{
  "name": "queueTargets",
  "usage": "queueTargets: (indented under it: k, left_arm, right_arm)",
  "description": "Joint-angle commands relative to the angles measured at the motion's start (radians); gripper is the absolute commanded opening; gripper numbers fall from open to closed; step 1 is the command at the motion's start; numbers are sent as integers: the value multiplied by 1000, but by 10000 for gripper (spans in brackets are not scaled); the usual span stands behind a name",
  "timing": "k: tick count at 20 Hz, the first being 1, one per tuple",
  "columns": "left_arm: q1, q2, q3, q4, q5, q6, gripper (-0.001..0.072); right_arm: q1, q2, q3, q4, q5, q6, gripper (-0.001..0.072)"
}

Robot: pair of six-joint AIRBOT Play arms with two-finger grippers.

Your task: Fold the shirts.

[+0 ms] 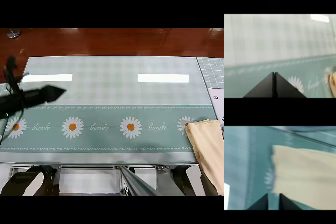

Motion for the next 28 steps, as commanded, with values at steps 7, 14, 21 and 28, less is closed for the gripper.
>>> queueTargets:
  k: [7,14,21,28]
  left_arm:
    - [-189,-443,586,521,-257,-287,29]
    - [-159,-439,290,587,-221,-354,30]
    - [-158,-440,292,587,-228,-354,30]
    - [-158,-440,292,587,-228,-354,30]
  right_arm:
    - [1125,-301,151,-460,-256,76,28]
    - [1244,-526,39,-497,-188,53,29]
    - [1243,-527,39,-471,-187,63,29]
    - [1243,-527,39,-474,-187,63,29]
